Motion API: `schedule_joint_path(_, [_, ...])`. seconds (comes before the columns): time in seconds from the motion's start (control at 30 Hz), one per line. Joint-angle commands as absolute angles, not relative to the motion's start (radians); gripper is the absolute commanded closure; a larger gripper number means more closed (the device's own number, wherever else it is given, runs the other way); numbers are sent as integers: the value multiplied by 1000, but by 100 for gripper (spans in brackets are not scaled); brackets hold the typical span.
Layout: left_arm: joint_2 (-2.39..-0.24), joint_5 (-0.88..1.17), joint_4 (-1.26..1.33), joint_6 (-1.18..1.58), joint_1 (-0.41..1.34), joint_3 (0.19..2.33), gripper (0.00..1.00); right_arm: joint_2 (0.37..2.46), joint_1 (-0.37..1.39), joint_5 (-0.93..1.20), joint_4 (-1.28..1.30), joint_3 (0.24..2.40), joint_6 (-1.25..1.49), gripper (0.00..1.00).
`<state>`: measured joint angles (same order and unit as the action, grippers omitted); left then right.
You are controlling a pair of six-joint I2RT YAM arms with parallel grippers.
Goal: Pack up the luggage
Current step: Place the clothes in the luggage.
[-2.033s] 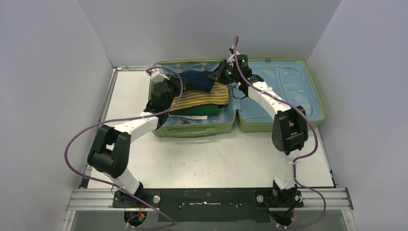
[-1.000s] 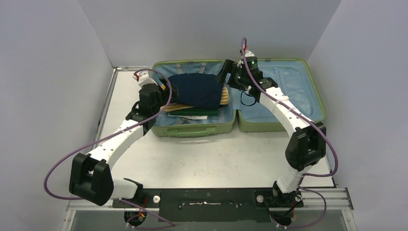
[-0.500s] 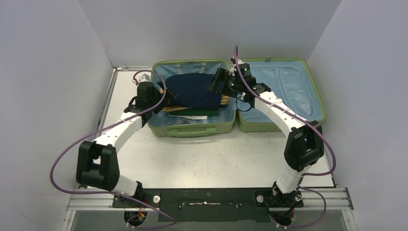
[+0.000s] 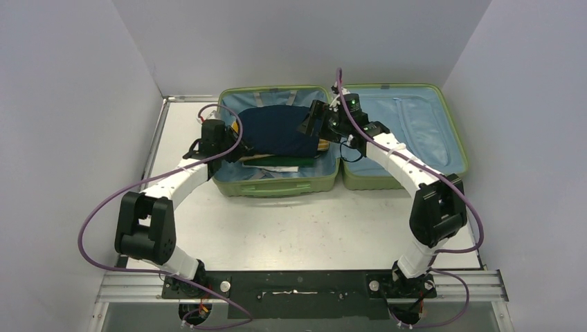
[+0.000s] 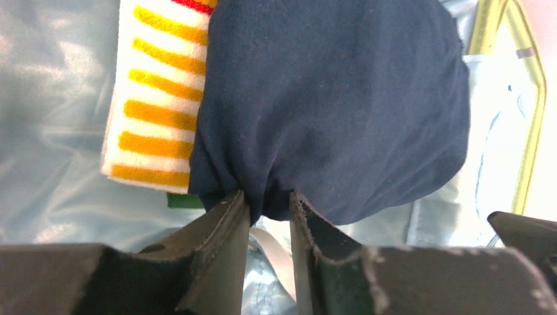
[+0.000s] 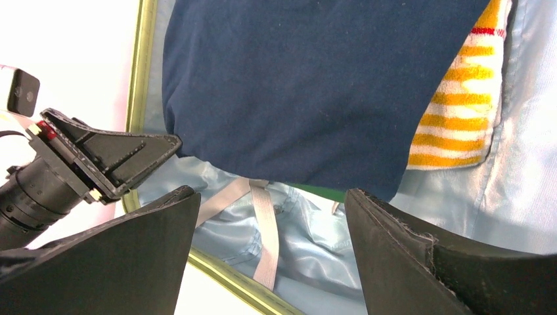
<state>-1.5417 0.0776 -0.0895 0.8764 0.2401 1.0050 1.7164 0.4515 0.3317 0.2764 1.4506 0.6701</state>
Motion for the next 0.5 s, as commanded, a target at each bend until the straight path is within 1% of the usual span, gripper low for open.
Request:
schedule_joint_path(0.0, [-1519, 119, 28, 854, 245, 1054, 84, 1636, 447, 350, 223, 1436, 664, 18])
schedule_joint_path(0.03, [-1511, 119, 30, 847, 250, 1064, 94, 1631, 447, 349, 221, 1432, 663, 18])
schedule_joint_path(0.07, [-1502, 114, 32, 836, 257, 1072, 100, 1626, 444, 347, 220, 1428, 661, 18])
schedule_joint_path(0.27, [-1422, 11, 27, 739, 354, 1117, 100, 1611, 435, 347, 215, 1414, 657, 19])
schedule_joint_path(0.47, [-1398, -84, 11, 642, 436, 1167, 100, 1600, 433, 345, 203, 1395, 657, 20])
